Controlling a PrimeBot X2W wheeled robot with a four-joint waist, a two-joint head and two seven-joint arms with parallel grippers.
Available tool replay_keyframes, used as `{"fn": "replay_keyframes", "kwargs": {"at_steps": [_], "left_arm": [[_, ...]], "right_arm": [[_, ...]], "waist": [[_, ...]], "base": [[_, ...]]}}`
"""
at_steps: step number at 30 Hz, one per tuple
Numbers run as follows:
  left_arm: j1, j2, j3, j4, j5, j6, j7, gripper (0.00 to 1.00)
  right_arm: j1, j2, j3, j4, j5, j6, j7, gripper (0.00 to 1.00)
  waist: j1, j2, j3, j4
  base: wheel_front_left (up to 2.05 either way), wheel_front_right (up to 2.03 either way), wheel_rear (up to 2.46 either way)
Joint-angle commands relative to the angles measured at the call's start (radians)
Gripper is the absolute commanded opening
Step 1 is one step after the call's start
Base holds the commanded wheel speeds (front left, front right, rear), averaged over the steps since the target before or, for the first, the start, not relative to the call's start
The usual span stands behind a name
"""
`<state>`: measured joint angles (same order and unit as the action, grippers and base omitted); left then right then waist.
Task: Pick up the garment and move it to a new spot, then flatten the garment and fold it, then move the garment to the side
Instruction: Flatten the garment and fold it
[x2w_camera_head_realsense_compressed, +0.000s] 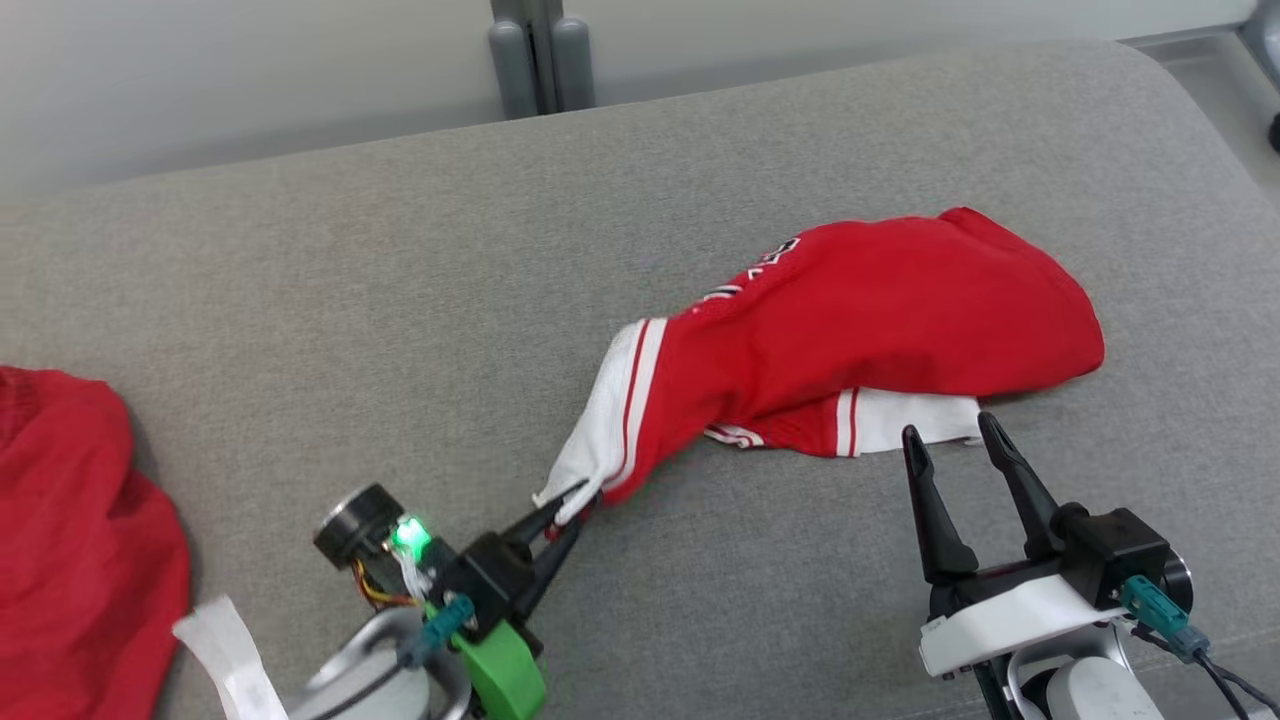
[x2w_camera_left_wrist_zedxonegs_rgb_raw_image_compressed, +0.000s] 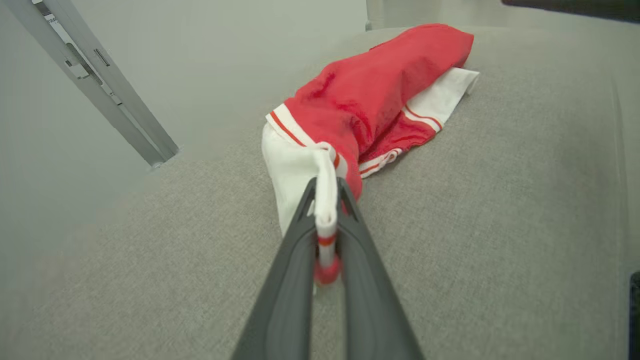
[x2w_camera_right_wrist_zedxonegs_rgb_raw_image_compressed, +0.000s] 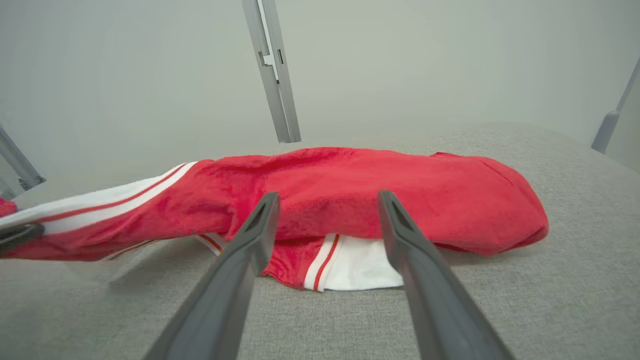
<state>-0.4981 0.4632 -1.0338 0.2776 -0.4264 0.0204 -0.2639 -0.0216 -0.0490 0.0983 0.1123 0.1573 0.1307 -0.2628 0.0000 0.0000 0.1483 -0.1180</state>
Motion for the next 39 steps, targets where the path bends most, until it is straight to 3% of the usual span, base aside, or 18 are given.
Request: {"fn": "replay_keyframes", "kwargs": {"at_steps": [1,6,7,8,9,13,17,23,26,33,39], "left_arm": [[0.033,-0.003,-0.005,-0.003,0.017,0.013,-0.001,0.0],[0.119,-0.057,-0.002,0.01,0.041,0.01,-0.001,0.0],[0.136,-0.072,0.009,0.012,0.032,0.002,-0.001,0.06],[0.151,-0.085,0.017,0.014,0.023,-0.01,-0.001,0.44],[0.169,-0.1,0.027,0.02,0.009,-0.023,-0.001,1.0],[0.206,-0.134,0.058,0.049,-0.016,-0.061,-0.001,1.0],[0.234,-0.164,0.142,0.015,-0.054,-0.036,-0.001,1.0],[0.255,-0.168,0.292,-0.008,-0.207,0.006,0.043,1.0],[0.2,-0.163,0.343,0.056,-0.241,0.059,0.101,1.0],[0.125,-0.212,0.325,0.24,-0.272,0.045,0.209,1.0],[0.105,-0.266,0.318,0.308,-0.273,0.035,0.166,1.0]], "right_arm": [[0.012,-0.002,0.001,-0.001,-0.007,0.0,-0.002,1.0],[0.006,-0.002,0.001,0.002,-0.015,0.0,-0.002,1.0],[0.006,-0.002,0.003,0.001,-0.015,0.0,-0.002,1.0],[0.008,-0.002,0.004,0.001,-0.016,0.0,-0.002,1.0],[0.012,-0.002,0.003,0.001,-0.019,0.0,-0.002,1.0],[0.021,-0.002,-0.002,-0.002,-0.026,0.0,-0.002,1.0],[0.017,-0.002,-0.007,-0.005,-0.033,0.0,-0.002,1.0],[0.003,-0.002,-0.003,-0.004,-0.044,0.0,-0.002,1.0],[-0.006,-0.002,0.003,-0.002,-0.048,0.0,-0.002,1.0],[-0.028,-0.003,0.012,0.0,-0.049,0.0,-0.002,1.0],[-0.027,-0.004,-0.001,-0.004,-0.052,0.0,-0.002,1.0]], "waist": [[0.0,0.0,-0.017,0.049],[0.0,0.0,-0.02,0.077],[0.0,0.0,-0.021,0.081],[0.0,0.0,-0.022,0.084],[0.0,0.0,-0.023,0.088],[0.0,0.0,-0.024,0.101],[0.0,0.0,-0.017,0.107],[0.0,0.0,0.0,0.104],[0.0,0.0,0.014,0.097],[0.0,0.0,0.048,0.065],[0.0,0.0,0.069,0.05]], "base": [[0.0,0.0,0.0],[0.0,0.0,0.0],[0.0,0.0,0.0],[0.0,0.0,0.0],[0.0,0.0,0.0],[0.0,0.0,0.0],[0.0,0.0,0.0],[0.0,0.0,0.0],[0.0,0.0,0.0],[0.0,0.0,0.0],[0.0,0.0,0.0]]}}
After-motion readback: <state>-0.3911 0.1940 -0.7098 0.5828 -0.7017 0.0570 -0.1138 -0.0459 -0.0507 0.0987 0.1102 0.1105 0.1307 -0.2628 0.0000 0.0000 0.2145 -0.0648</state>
